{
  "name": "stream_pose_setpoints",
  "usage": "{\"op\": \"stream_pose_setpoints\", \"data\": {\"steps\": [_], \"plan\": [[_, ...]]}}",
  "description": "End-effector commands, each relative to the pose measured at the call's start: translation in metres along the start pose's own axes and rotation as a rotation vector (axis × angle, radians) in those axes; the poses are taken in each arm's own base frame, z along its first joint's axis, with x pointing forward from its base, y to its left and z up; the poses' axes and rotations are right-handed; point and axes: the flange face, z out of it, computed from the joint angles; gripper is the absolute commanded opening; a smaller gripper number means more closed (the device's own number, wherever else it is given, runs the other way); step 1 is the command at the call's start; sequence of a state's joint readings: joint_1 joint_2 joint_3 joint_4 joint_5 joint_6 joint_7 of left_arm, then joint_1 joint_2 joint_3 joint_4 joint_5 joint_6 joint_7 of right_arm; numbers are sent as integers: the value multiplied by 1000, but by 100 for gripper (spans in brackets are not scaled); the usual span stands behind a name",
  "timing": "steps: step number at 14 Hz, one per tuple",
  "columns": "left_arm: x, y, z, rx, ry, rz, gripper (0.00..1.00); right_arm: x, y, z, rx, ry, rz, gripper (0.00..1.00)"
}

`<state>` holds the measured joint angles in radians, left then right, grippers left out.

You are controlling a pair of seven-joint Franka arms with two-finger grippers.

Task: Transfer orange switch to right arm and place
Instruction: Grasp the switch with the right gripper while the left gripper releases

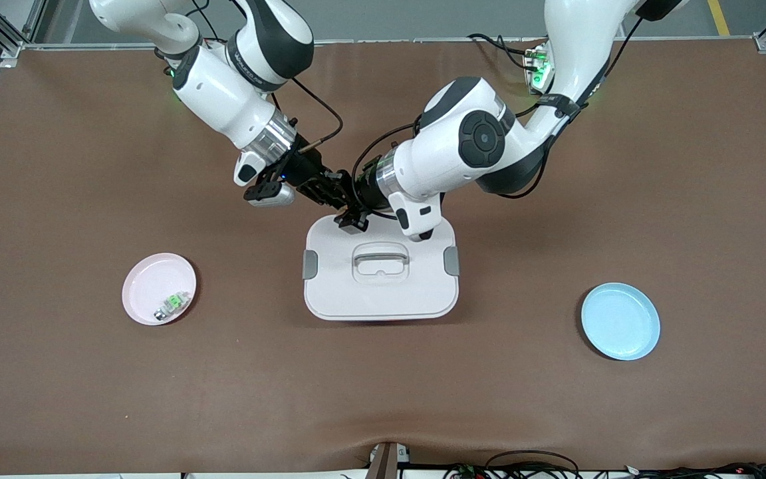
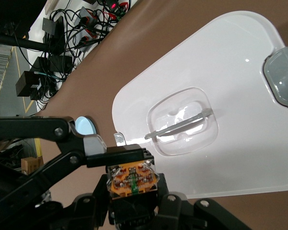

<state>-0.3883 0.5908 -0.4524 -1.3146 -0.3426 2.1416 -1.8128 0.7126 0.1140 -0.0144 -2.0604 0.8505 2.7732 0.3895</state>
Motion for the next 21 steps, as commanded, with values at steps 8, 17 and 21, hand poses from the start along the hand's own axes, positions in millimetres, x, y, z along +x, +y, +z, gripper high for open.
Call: {"op": "stream_pose_setpoints", "data": {"steps": [8,17,21], "plan": [[10,-3,-34,46,71,7,100,5,2,12,-17,-35,-107,0],[62,6,-109,-2,326,115,100,58,66,2,-171,-165,-367,0],[93,10,-140,10,428,193,100,109,128,-33,-455,-359,-758,0]]}}
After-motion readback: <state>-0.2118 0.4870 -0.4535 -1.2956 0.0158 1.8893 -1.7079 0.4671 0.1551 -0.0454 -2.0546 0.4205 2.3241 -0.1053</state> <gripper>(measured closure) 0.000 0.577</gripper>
